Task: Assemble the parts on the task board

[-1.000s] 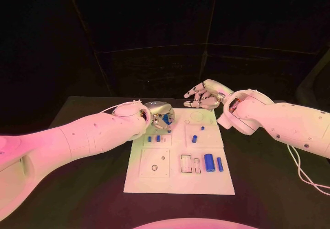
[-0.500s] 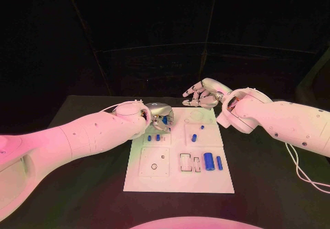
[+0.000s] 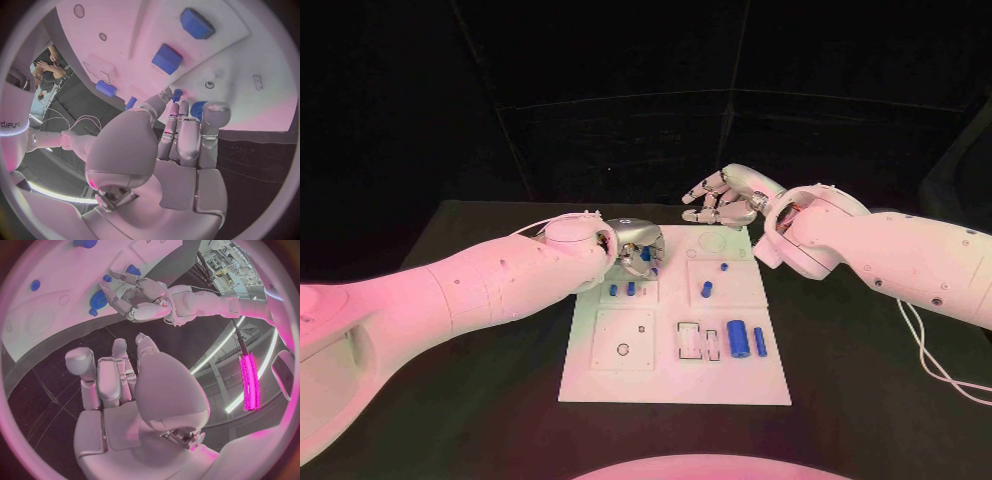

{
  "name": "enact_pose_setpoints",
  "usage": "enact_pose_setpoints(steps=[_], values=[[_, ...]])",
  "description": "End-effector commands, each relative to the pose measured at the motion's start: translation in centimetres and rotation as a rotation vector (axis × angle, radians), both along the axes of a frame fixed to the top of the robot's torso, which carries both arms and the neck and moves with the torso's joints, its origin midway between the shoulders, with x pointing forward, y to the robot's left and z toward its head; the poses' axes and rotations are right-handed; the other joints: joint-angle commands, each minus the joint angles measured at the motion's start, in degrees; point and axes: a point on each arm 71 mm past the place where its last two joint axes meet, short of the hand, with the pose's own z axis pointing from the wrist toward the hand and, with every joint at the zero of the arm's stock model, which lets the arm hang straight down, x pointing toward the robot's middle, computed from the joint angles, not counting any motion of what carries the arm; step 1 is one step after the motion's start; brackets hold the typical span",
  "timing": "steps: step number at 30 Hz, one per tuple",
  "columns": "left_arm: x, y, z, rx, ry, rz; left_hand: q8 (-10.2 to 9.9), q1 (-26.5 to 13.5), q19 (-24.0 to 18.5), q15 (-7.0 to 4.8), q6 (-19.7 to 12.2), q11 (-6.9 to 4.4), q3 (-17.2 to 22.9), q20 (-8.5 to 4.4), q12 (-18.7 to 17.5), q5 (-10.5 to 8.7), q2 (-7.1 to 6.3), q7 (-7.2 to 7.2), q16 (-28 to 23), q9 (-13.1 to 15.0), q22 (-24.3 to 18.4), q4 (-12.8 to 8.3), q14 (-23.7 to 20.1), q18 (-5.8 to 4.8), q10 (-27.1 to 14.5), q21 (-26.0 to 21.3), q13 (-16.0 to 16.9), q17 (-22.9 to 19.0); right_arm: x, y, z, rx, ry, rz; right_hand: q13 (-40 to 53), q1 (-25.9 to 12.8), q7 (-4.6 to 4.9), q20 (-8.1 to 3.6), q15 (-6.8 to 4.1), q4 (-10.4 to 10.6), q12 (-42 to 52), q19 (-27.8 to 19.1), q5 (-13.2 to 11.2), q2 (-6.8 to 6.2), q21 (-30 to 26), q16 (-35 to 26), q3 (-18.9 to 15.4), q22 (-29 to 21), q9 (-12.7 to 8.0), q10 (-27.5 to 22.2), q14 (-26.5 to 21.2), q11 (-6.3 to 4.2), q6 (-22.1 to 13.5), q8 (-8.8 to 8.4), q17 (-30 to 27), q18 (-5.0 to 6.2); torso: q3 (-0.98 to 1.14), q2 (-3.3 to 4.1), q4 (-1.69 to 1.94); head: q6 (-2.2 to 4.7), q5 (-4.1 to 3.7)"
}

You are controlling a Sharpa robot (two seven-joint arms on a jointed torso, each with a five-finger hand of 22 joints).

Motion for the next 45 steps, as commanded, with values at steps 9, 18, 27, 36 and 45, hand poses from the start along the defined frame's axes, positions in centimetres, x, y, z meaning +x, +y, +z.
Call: enact_pose_setpoints(steps=[9, 18, 27, 36, 45], values=[[0.0, -0.3, -0.6, 0.017, 0.023, -0.015, -1.1, 1.2, 0.3, -0.24, 1.6, -0.32, 3.1, -0.21, -1.7, -0.12, 1.81, -0.39, 0.7, -0.7, 0.8, -0.6, 0.3, -0.75, 1.8, 0.9, -1.3, -0.2, 0.0, 0.2, 0.1, 0.005, -0.003, 0.011, -0.1, 0.0, -0.13, 0.09, -0.32, 0.5, -0.3, -0.2, 0.3, 0.69, -0.3, -0.2, 0.0, 0.0, -0.1, -0.5, 0.7, 0.04, -0.4, 0.29, 0.0, 0.56, -0.05, 0.0, -0.01, -0.04, -0.16], [0.1, -0.3, -1.1, 0.033, 0.04, -0.001, -2.2, 0.8, 0.2, -0.18, 2.4, -0.24, 5.2, -0.22, -3.2, -0.13, 1.59, -0.27, 0.9, -1.3, 1.5, -1.0, 0.2, -0.81, 3.0, 1.3, -2.6, -0.6, 0.0, 0.2, 0.1, 0.004, -0.002, 0.012, -0.1, 0.0, -0.13, 0.09, -0.32, 0.5, -0.3, -0.2, 0.4, 0.72, -0.3, -0.2, 0.0, 0.0, 0.0, -0.5, 0.7, 0.04, -0.4, 0.31, 0.0, 0.56, -0.05, -0.03, 0.06, -0.1, -0.21], [0.1, -0.2, -1.3, 0.052, 0.057, 0.011, -2.6, 0.5, 0.1, -0.16, 2.6, -0.25, 6.0, -0.18, -3.7, -0.12, 1.56, -0.25, 1.1, -1.5, 1.8, -1.1, 0.1, -0.84, 3.6, 1.5, -3.0, -0.7, 0.0, 0.2, 0.1, 0.004, -0.002, 0.011, -0.1, 0.0, -0.13, 0.09, -0.32, 0.5, -0.3, -0.2, 0.4, 0.72, -0.3, -0.2, 0.0, 0.0, 0.0, -0.5, 0.7, 0.04, -0.4, 0.31, 0.0, 0.56, -0.07, 0.03, 0.11, 0.04, -0.31], [0.1, 0.0, -0.8, 0.004, 0.0, 0.013, -2.5, 2.4, 1.0, -0.44, 4.5, -0.55, 8.9, -0.38, -3.6, -0.11, 3.07, -0.07, 1.9, -1.6, 4.0, -2.4, 0.5, -1.2, 6.4, 3.5, -3.1, 0.0, -0.1, 0.2, 0.2, 0.005, -0.003, 0.011, -0.1, 0.0, -0.13, 0.09, -0.32, 0.5, -0.3, -0.2, 0.4, 0.72, -0.3, -0.2, 0.0, 0.0, 0.0, -0.5, 0.7, 0.04, -0.4, 0.31, 0.0, 0.56, -0.11, -0.02, 0.06, 0.03, -0.24], [-0.2, 0.5, 0.3, -0.091, -0.055, -0.011, -3.0, 1.4, 1.3, -0.38, 4.8, -0.48, 9.1, -0.38, -4.1, -0.13, 2.65, 0.04, 2.1, -1.8, 4.8, -2.2, 0.7, -1.36, 7.0, 4.3, -3.4, 0.0, -0.1, 0.0, 0.2, 0.005, -0.004, 0.009, -0.1, 0.0, -0.13, 0.09, -0.32, 0.5, -0.3, -0.2, 0.4, 0.72, -0.3, -0.2, 0.0, 0.0, 0.0, -0.5, 0.7, 0.04, -0.4, 0.31, 0.0, 0.56, -0.08, -0.13, 0.13, 0.21, -0.33]])
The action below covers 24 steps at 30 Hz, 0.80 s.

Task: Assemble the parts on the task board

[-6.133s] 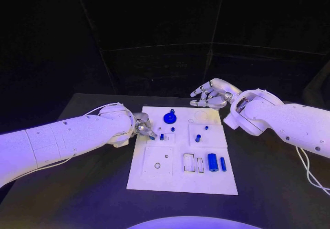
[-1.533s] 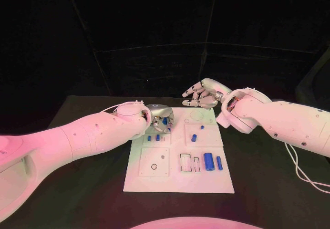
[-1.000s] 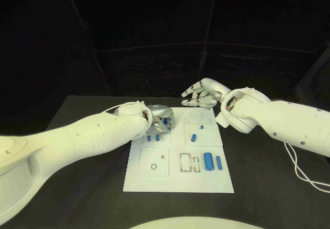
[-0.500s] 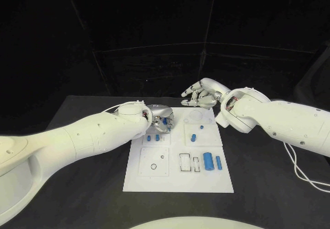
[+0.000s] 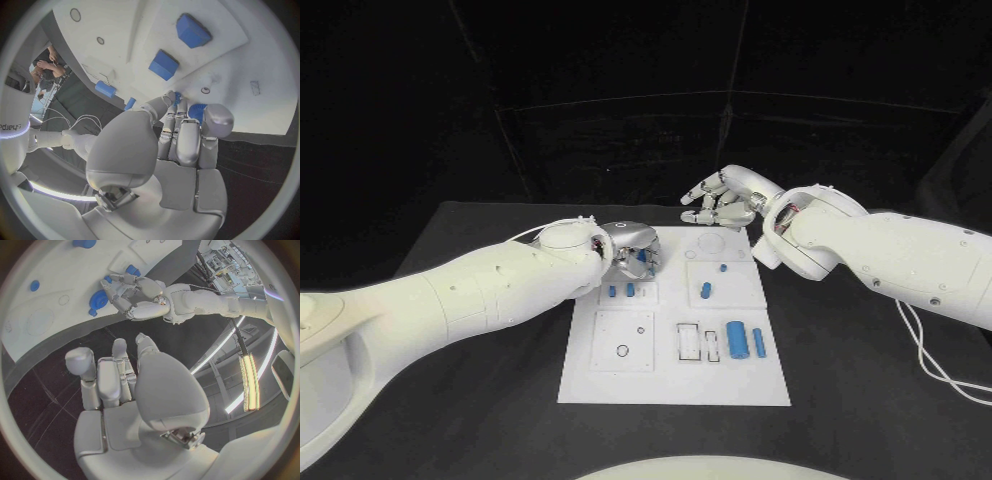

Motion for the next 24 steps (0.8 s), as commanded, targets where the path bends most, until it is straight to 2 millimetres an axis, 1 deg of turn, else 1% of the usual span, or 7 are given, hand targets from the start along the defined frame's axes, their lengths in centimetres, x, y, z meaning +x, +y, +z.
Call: enact_pose_setpoints(steps=[1, 2, 3, 6, 12, 18, 24], values=[[-0.1, -0.1, 1.1, -0.073, -0.05, -0.021, -0.3, -0.8, 0.4, 0.05, 0.3, -0.12, 0.3, 0.0, -0.2, -0.1, -0.05, 0.03, 0.4, -0.1, 0.1, 0.1, 0.3, -0.51, 0.2, 0.3, -0.1, 0.0, 0.0, 0.0, 0.2, 0.005, -0.005, 0.008, 0.0, 0.0, -0.13, 0.09, -0.32, 0.4, -0.3, -0.2, 0.2, 0.72, -0.3, -0.2, 0.1, 0.0, -0.1, -0.5, 0.7, 0.04, -0.4, 0.31, 0.0, 0.56, 0.01, -0.1, 0.1, 0.09, -0.08], [-0.1, -0.1, 1.2, -0.081, -0.054, -0.021, -0.3, -0.8, 0.4, 0.05, 0.3, -0.12, 0.3, 0.0, -0.2, -0.1, -0.08, 0.03, 0.4, -0.1, 0.2, 0.1, 0.3, -0.51, 0.2, 0.3, -0.1, 0.0, 0.0, 0.0, 0.2, 0.005, -0.005, 0.007, 0.0, 0.0, -0.13, 0.09, -0.32, 0.4, -0.3, -0.2, 0.2, 0.72, -0.3, -0.2, 0.1, 0.0, -0.1, -0.5, 0.7, 0.04, -0.4, 0.31, 0.0, 0.56, 0.02, -0.12, 0.15, 0.12, -0.06], [-0.1, 0.1, 1.4, -0.088, -0.057, -0.02, -0.4, -0.8, 0.4, 0.05, 0.3, -0.12, 0.3, 0.0, -0.2, -0.1, -0.08, 0.03, 0.4, -0.1, 0.2, 0.1, 0.3, -0.52, 0.2, 0.3, -0.1, 0.0, 0.0, 0.0, 0.2, 0.005, -0.006, 0.007, 0.0, 0.0, -0.13, 0.09, -0.32, 0.4, -0.3, -0.2, 0.2, 0.72, -0.3, -0.2, 0.1, 0.0, -0.1, -0.5, 0.7, 0.04, -0.4, 0.31, 0.0, 0.56, 0.03, -0.07, 0.08, 0.24, 0.03], [-0.2, 0.6, 2.0, -0.111, -0.065, -0.013, -0.5, -1.1, 0.3, 0.07, 0.4, -0.08, 0.3, 0.02, -0.5, -0.11, -0.26, 0.07, 0.4, -0.1, 0.1, 0.1, 0.3, -0.5, 0.3, 0.3, -0.2, 0.0, 0.0, 0.0, 0.2, 0.006, -0.006, 0.006, 0.0, 0.0, -0.13, 0.09, -0.32, 0.4, -0.3, -0.2, 0.2, 0.72, -0.3, -0.2, 0.1, 0.0, -0.1, -0.5, 0.7, 0.04, -0.4, 0.31, 0.0, 0.56, 0.05, -0.09, 0.08, 0.35, 0.18], [-0.5, 2.4, 2.9, -0.142, -0.069, 0.014, -0.7, -1.4, 0.3, 0.11, 0.4, -0.05, 0.3, 0.04, -0.7, -0.11, -0.5, 0.09, 0.5, -0.2, 0.2, 0.2, 0.3, -0.51, 0.4, 0.3, -0.2, -0.1, 0.0, -0.2, 0.2, 0.005, -0.007, 0.002, 0.0, 0.0, -0.13, 0.09, -0.32, 0.4, -0.3, -0.2, 0.2, 0.72, -0.3, -0.2, 0.1, 0.0, -0.1, -0.5, 0.7, 0.04, -0.4, 0.31, 0.0, 0.56, 0.0, -0.08, 0.22, 0.46, 0.11], [-0.5, 4.2, 2.9, -0.128, -0.052, 0.045, -0.8, -1.5, 0.3, 0.12, 0.4, -0.03, 0.3, 0.05, -0.9, -0.11, -0.64, 0.1, 0.4, -0.3, 0.3, 0.2, 0.3, -0.51, 0.4, 0.3, -0.2, -0.2, 0.0, -0.4, 0.2, 0.004, -0.007, 0.0, 0.0, 0.0, -0.13, 0.08, -0.33, 0.5, -0.2, -0.2, 0.5, 0.77, -0.3, -0.3, 0.1, -0.1, 0.0, -0.5, 0.7, 0.03, -0.4, 0.37, 0.0, 0.56, 0.02, -0.05, 0.08, 0.44, 0.28], [-0.5, 5.6, 2.7, -0.101, -0.028, 0.071, -0.8, -1.5, 0.3, 0.12, 0.4, -0.03, 0.3, 0.06, -1.0, -0.1, -0.72, 0.1, 0.5, -0.3, 0.3, 0.2, 0.3, -0.52, 0.4, 0.4, -0.3, -0.2, 0.0, -0.4, 0.2, 0.003, -0.007, -0.001, 0.0, 0.0, -0.13, 0.08, -0.33, 0.5, -0.2, -0.2, 0.5, 0.77, -0.3, -0.3, 0.1, -0.1, 0.0, -0.5, 0.7, 0.03, -0.4, 0.37, 0.0, 0.56, 0.02, -0.04, 0.03, 0.39, 0.39]])
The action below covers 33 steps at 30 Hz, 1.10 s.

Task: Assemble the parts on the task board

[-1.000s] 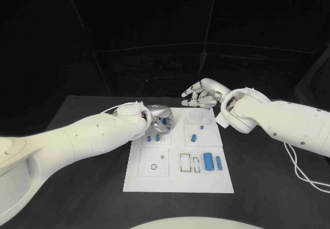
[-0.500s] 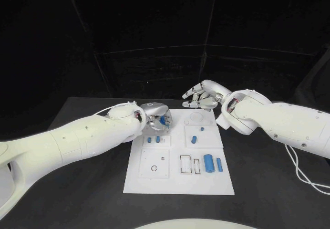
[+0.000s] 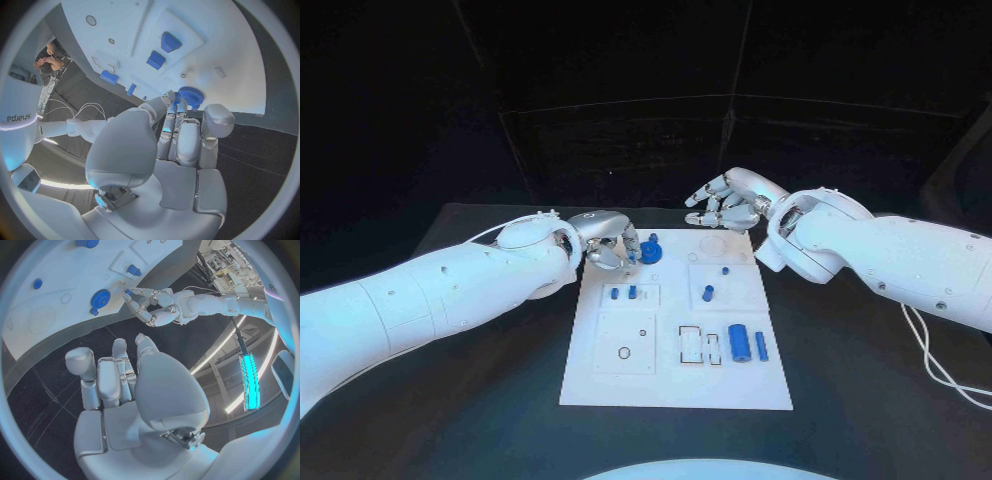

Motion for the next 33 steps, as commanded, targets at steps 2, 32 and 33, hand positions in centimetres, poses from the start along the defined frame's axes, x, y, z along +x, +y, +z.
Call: enact_pose_setpoints(steps=[2, 32, 33], values=[[0.0, 0.4, -0.1, 0.009, 0.032, 0.014, -0.2, -0.6, 0.3, 0.12, 0.4, -0.02, 0.3, 0.06, -0.2, -0.11, -0.2, 0.1, 0.2, -0.1, 0.0, 0.1, 0.3, -0.52, 0.4, 0.3, -0.1, -0.1, 0.0, 0.1, 0.2, 0.006, -0.006, 0.006, 0.0, -0.2, -0.13, 0.08, -0.32, 0.3, -0.2, -0.2, 0.2, 0.53, -0.3, -0.3, -0.1, -0.1, 0.0, -0.5, 0.7, 0.03, -0.4, 0.37, 0.0, 0.56, 0.0, 0.03, -0.07, -0.02, 0.1], [0.6, 0.3, -1.3, 0.066, 0.104, 0.035, -0.5, -1.1, 0.0, 0.12, 0.6, -0.07, 0.1, 0.1, -0.7, -0.15, -0.84, -0.02, 0.0, -0.2, -0.2, 0.1, 0.0, -0.44, 0.8, 0.1, -0.1, -0.7, 0.0, 0.1, 0.1, 0.006, -0.006, 0.009, -0.1, -0.2, -0.14, 0.08, -0.33, 0.3, -0.1, -0.2, 0.3, 0.56, -0.4, -0.3, -0.1, -0.1, 0.0, -0.5, 0.7, 0.03, -0.4, 0.39, 0.0, 0.55, 0.02, 0.12, -0.18, -0.24, 0.44], [0.6, 0.2, -1.3, 0.066, 0.105, 0.033, -0.6, -1.1, -0.1, 0.12, 0.6, -0.07, 0.1, 0.1, -0.8, -0.15, -0.87, -0.03, -0.1, -0.2, -0.3, 0.1, 0.0, -0.41, 0.8, -0.1, -0.1, -0.9, 0.0, 0.2, 0.1, 0.006, -0.006, 0.009, -0.1, -0.2, -0.14, 0.08, -0.33, 0.3, -0.1, -0.2, 0.3, 0.59, -0.4, -0.4, -0.1, -0.1, 0.0, -0.5, 0.7, 0.03, -0.4, 0.4, 0.0, 0.56, 0.01, 0.11, -0.14, -0.3, 0.44]])
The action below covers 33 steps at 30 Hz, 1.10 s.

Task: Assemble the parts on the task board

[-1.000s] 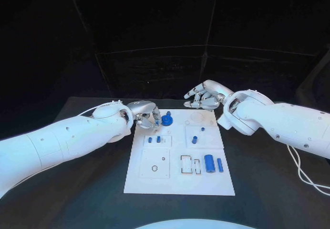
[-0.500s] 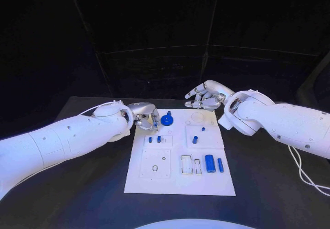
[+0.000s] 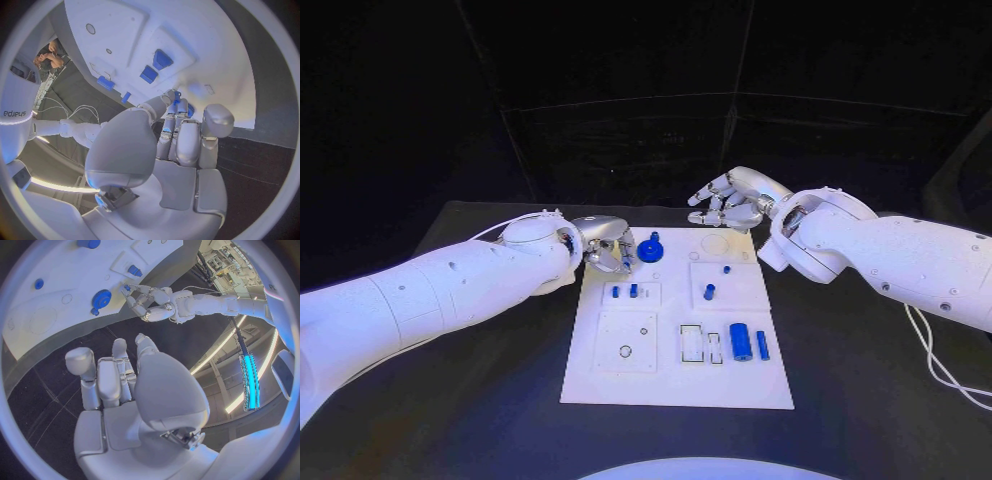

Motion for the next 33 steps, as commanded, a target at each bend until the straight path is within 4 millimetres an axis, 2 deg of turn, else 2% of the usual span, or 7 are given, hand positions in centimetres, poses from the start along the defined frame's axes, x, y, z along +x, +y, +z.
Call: enact_pose_setpoints(steps=[1, 33], values=[[0.0, -0.23, -0.06, 0.004, 0.016, -0.001, -0.3, -0.4, -0.1, 0.12, 0.2, -0.06, 0.1, 0.1, -0.3, -0.15, -0.12, -0.02, -0.1, -0.1, -0.2, 0.1, 0.0, -0.41, 0.4, -0.1, -0.1, -0.2, -0.01, 0.15, 0.15, 0.005, -0.005, 0.008, -0.1, -0.1, -0.14, 0.07, -0.33, 0.4, -0.1, -0.2, 0.3, 0.61, -0.4, -0.4, -0.1, -0.2, 0.0, -0.5, 0.7, 0.03, -0.4, 0.41, 0.0, 0.57, -0.01, -0.01, 0.06, -0.06, -0.05], [-0.07, -0.74, -0.74, 0.024, 0.051, -0.009, -0.7, -0.6, -0.4, 0.19, 0.1, 0.02, 0.0, 0.15, -0.9, -0.16, -0.49, 0.02, -0.2, -0.2, -0.3, 0.2, -0.2, -0.37, 0.4, -0.3, -0.1, -0.6, 0.02, 0.2, 0.16, 0.009, -0.006, 0.009, 0.0, -0.1, -0.14, 0.07, -0.34, 0.5, 0.0, -0.1, 0.4, 0.77, -0.4, -0.4, 0.0, -0.2, 0.0, -0.4, 0.7, 0.03, -0.4, 0.43, 0.0, 0.56, -0.02, -0.06, 0.06, -0.3, -0.29]])
